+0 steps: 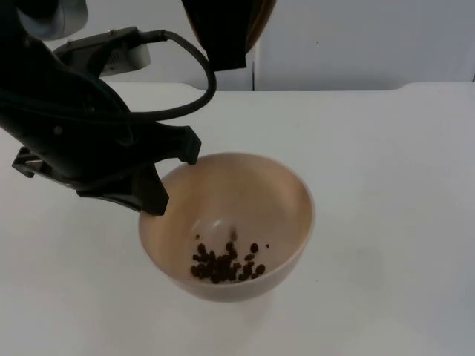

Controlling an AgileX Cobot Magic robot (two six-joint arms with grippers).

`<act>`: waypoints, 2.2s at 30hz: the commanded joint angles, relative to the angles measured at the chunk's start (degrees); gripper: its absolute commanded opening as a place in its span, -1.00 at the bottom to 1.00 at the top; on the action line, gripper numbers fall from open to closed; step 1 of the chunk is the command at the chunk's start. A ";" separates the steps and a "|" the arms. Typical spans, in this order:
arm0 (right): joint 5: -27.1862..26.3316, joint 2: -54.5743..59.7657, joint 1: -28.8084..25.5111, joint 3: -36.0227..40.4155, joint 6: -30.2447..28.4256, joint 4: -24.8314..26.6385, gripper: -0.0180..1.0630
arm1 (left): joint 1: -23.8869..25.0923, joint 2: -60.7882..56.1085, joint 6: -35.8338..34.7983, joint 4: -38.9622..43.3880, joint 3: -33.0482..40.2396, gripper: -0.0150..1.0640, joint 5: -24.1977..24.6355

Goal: Pick up the bowl with the left hand and pour the coffee beans from the cup into the bowl with the right hand.

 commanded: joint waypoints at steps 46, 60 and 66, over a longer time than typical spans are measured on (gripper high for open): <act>-0.04 -2.61 -6.69 -0.12 2.42 18.04 -0.97 | -0.35 -0.64 -0.15 -0.67 -0.14 -0.98 -0.88; -0.04 -2.61 -14.64 -0.12 4.76 37.40 -0.97 | -0.35 -0.64 -0.15 -0.67 -0.14 -0.98 -1.00; -0.32 -4.23 -18.39 -0.12 2.92 46.49 -0.97 | -0.35 -0.64 -0.15 -0.67 -0.14 -0.98 -1.00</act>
